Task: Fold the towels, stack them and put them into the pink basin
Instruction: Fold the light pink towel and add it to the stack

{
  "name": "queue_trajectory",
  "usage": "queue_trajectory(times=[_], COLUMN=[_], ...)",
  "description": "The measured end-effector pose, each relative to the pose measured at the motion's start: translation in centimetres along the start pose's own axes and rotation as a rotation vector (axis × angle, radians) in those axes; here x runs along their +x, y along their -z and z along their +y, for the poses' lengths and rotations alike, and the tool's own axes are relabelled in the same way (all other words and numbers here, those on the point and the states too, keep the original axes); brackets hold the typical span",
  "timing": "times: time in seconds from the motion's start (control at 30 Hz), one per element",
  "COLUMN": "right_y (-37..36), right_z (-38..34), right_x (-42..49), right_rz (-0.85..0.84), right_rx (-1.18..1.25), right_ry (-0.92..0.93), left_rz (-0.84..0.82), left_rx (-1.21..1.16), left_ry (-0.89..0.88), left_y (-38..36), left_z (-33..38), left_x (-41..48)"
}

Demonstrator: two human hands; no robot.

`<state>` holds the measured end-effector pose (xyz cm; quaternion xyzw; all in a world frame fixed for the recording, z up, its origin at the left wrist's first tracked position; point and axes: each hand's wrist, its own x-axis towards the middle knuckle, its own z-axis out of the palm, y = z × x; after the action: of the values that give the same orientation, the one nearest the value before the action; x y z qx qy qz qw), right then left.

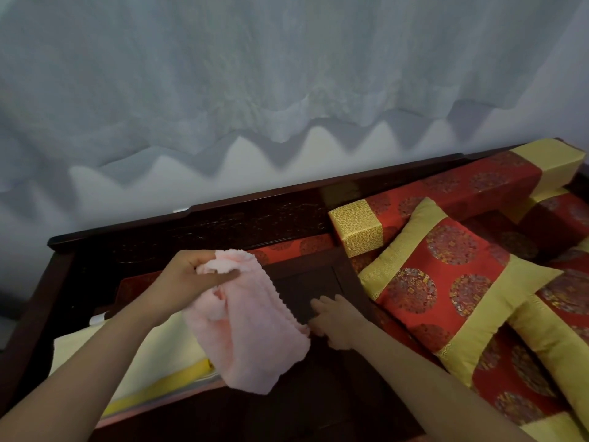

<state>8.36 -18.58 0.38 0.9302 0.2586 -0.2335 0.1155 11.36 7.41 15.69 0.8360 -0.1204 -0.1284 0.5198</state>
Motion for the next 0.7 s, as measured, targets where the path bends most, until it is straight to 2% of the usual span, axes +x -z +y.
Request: queue_trajectory(times=[0.07,0.1,0.2,0.23,0.27,0.33,0.43,0.6,0.7], right_y=[0.4,1.1,5.0,6.6,7.9,9.7,10.5,10.3,10.4], right_z=[0.7,1.1,0.9,0.5,0.1,-0.6,-0.6,-0.1,0.5], right_x=[-0.5,-0.9,-3.0,-3.7,-4.1,-4.4,-4.1,-3.6,-3.3], right_rz=[-0.089,-0.021,0.547,0.72,0.846,0.994,1.088,1.161,1.165], right_rx=[-0.005,0.137,0.961,1.135,1.206,1.199,1.135,1.041,1.032], right_ry=[-0.142,-0.177,-0.12,-0.071,-0.031,0.007,0.031,0.018,-0.031], left_rz=[0.085,0.106,0.065,0.043,0.029,0.011,0.024,0.039,0.045], left_rx=[0.06,0.1,0.32,0.383,0.43,0.463,0.449,0.437,0.334], left_ry=[0.012,0.004,-0.065,-0.082,-0.101,-0.109,-0.11,-0.095,-0.076], left_y=[0.0,-0.2,-1.6,-2.4,-3.2,-4.3,-4.9,-4.9,-5.0], left_z=[-0.8,-0.7,-0.4,0.0,0.4,1.3,1.6,1.2,1.1], left_x=[0.5,0.6,1.1,1.2,1.5,2.1,2.8,3.4,3.4])
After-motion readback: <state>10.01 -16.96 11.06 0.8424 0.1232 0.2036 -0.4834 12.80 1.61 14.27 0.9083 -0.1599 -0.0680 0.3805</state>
